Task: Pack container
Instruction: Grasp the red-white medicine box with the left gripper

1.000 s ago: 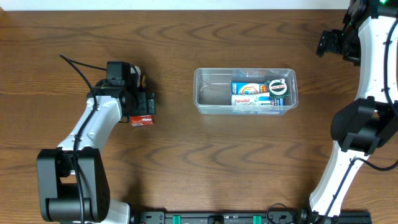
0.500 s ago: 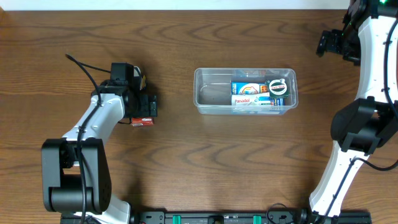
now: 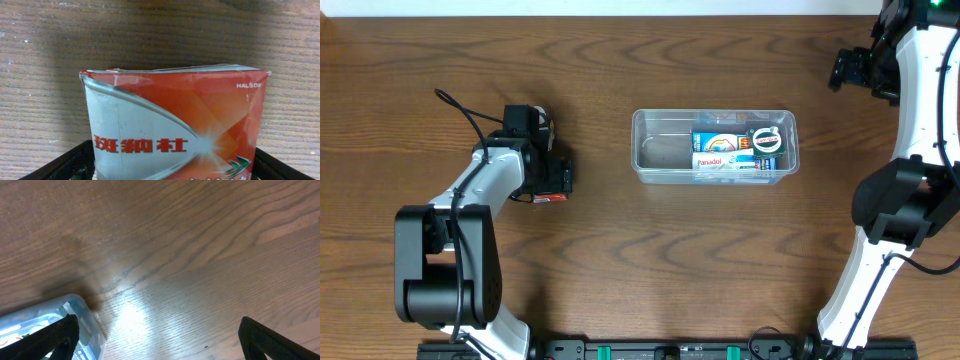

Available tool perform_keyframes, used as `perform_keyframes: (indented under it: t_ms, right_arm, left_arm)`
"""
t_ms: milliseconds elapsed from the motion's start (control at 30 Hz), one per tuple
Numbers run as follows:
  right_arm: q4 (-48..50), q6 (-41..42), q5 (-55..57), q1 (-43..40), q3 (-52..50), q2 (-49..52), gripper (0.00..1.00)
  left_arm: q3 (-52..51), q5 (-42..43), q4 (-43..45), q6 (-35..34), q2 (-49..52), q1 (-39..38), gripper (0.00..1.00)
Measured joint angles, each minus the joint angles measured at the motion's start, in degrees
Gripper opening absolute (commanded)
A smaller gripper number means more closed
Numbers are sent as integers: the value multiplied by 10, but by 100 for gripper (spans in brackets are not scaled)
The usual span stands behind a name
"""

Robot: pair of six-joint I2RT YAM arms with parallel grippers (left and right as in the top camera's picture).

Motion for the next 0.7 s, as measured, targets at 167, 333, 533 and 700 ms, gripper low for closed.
perform_keyframes:
  t_ms: [167, 333, 533, 700]
  right_arm:
    - [0, 0, 0, 0, 0, 0, 99]
    - [0, 0, 0, 0, 0, 0, 99]
    - [0, 0, 0, 0, 0, 0, 99]
    - [0, 0, 0, 0, 0, 0, 99]
  left_arm:
    - [0, 0, 0, -1, 0, 0, 74]
    - [0, 2, -22, 0, 0, 0, 72]
    - [0, 1, -59, 0, 0, 0, 72]
    - [0, 10, -83, -19, -8, 0, 66]
